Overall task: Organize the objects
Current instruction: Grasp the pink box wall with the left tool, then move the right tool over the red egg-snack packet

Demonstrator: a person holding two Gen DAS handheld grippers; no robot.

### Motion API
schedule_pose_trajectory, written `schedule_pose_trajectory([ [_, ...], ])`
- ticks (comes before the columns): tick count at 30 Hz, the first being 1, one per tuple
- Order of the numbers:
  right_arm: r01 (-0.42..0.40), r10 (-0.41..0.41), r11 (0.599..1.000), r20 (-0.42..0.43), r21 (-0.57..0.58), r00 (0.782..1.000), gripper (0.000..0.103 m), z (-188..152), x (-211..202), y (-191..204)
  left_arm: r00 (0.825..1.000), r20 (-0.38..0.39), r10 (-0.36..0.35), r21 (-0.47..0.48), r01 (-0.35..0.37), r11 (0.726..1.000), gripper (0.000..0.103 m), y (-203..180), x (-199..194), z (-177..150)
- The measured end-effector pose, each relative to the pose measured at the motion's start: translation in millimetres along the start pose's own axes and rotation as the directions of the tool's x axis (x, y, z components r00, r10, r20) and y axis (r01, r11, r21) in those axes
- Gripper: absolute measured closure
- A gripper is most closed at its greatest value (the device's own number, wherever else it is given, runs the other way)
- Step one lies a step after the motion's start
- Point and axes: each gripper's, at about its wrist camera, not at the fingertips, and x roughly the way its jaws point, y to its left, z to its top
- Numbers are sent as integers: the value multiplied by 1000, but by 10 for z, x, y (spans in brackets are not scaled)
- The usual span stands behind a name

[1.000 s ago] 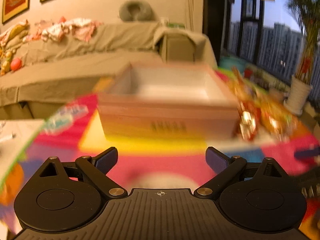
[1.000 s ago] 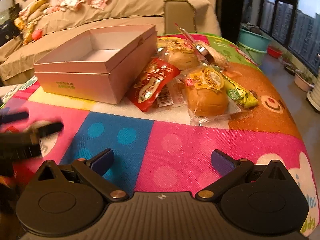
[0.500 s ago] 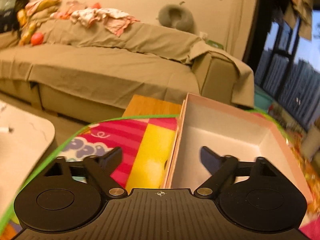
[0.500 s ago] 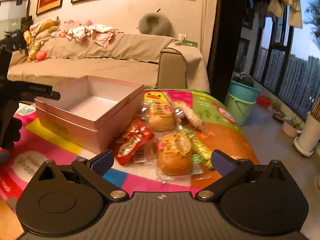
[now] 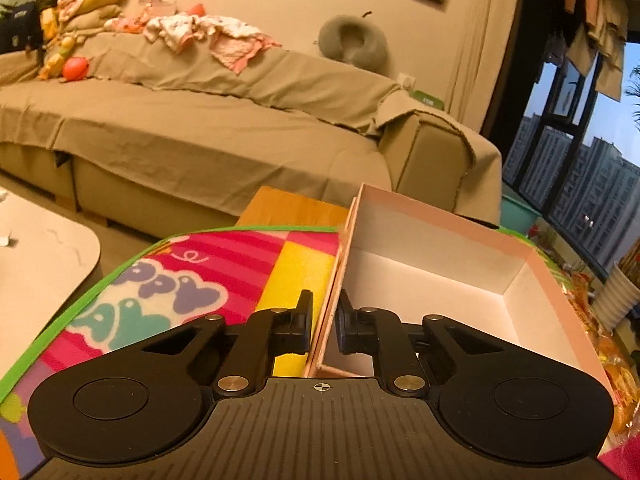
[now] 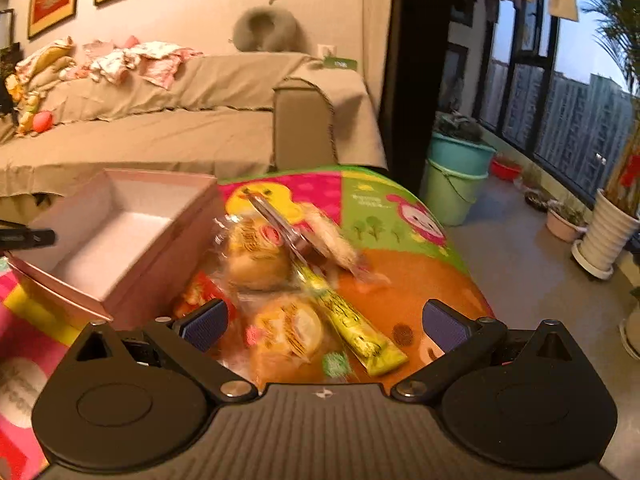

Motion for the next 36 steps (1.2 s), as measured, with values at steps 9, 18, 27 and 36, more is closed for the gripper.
schedule_pose_trajectory([
  [9,-146,144,984,-25,-102,989,29,-149,91,367,1000,-15,-17,27,17,999,89,-71,-44,-29],
  [18,-242,248,967,-73,80,966,70,170,496,347,999,-22,-47,-23,46,999,89,19,4,-42],
  [27,-258,303,945,-242,201,922,87,-356,9,173,999,-23,-48,-27,48,998,89,18,13,-45],
  [36,-220,202,957,-110,-189,973,23,-237,-426,568,999,-22,-50,-24,49,999,89,17,15,-51],
])
